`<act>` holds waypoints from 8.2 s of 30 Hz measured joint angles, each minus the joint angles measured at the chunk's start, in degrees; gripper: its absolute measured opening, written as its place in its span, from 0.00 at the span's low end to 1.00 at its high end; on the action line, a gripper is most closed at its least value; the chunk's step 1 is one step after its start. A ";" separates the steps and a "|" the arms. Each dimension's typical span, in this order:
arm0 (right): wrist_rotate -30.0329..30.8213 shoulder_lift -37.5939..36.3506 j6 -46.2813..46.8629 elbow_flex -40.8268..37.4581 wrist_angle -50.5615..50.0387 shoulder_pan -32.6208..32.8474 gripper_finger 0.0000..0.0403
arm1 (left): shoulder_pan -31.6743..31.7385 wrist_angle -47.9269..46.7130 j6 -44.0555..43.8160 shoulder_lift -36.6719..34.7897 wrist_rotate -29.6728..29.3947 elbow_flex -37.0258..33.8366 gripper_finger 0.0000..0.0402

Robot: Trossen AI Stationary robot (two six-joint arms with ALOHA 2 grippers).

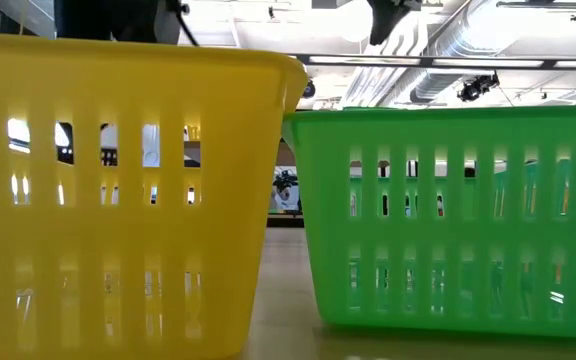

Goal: Stack baskets on shelf by color
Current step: Stack the top black bin on the black bin on the shelf, then stack the top yellow bin on the yellow bin on the shelf

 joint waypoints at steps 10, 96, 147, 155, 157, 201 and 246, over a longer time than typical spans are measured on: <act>-1.29 0.00 6.91 -0.02 -1.90 0.00 0.29 | -4.47 -10.65 -1.81 0.00 -2.34 11.02 0.00; 3.78 0.03 30.51 -0.22 -7.51 -7.87 0.29 | 20.35 23.19 40.35 15.64 10.12 43.17 0.00; 1.84 0.04 30.76 -0.22 -7.48 -7.87 0.29 | 21.73 22.38 50.75 17.68 8.92 43.20 0.17; -1.25 0.04 29.38 -0.22 -7.48 -7.87 0.29 | 21.71 22.81 48.15 17.40 8.90 43.20 0.22; -3.89 0.04 28.38 -0.22 -7.52 -7.65 0.29 | 21.71 22.73 47.99 16.72 8.96 43.20 0.22; -22.72 0.33 68.96 -25.54 -4.01 32.58 0.29 | 8.41 14.16 36.10 -5.95 17.93 25.56 0.20; -25.31 0.04 107.31 -63.39 9.86 33.48 0.29 | 7.44 13.96 36.19 -5.95 17.75 25.56 0.20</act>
